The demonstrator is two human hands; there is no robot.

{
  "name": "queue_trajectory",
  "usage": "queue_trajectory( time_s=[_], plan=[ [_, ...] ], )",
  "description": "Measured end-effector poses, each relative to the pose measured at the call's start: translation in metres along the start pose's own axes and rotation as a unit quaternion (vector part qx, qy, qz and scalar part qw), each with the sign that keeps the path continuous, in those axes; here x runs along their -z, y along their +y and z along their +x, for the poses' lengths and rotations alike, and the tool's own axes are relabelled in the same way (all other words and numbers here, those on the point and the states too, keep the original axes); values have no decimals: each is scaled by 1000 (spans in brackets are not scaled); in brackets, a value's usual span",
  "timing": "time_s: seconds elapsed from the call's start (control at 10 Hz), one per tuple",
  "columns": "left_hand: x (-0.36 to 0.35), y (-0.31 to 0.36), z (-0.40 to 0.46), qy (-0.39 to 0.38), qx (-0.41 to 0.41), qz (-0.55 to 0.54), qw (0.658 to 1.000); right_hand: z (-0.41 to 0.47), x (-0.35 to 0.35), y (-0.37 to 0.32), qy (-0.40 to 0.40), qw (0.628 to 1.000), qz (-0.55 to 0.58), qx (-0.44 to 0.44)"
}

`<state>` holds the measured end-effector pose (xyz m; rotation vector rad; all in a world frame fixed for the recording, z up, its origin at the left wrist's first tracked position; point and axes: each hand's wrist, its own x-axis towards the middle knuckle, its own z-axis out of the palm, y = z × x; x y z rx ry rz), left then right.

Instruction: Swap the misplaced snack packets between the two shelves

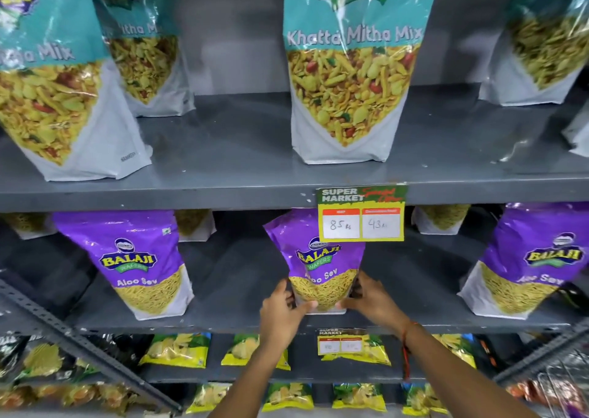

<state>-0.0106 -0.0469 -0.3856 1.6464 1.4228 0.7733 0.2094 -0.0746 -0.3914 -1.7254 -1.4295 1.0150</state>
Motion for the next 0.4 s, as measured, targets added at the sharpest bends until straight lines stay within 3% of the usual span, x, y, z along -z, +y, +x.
queue_trajectory(
  time_s=[0.3, 0.4],
  plan=[
    [-13, 0, -5, 13, -28, -11, 999, -1, 2, 11, 5, 999, 11, 31],
    [-14, -1, -11, 26, -24, -34, 999, -11, -5, 10, 48, 994, 76, 65]
  ],
)
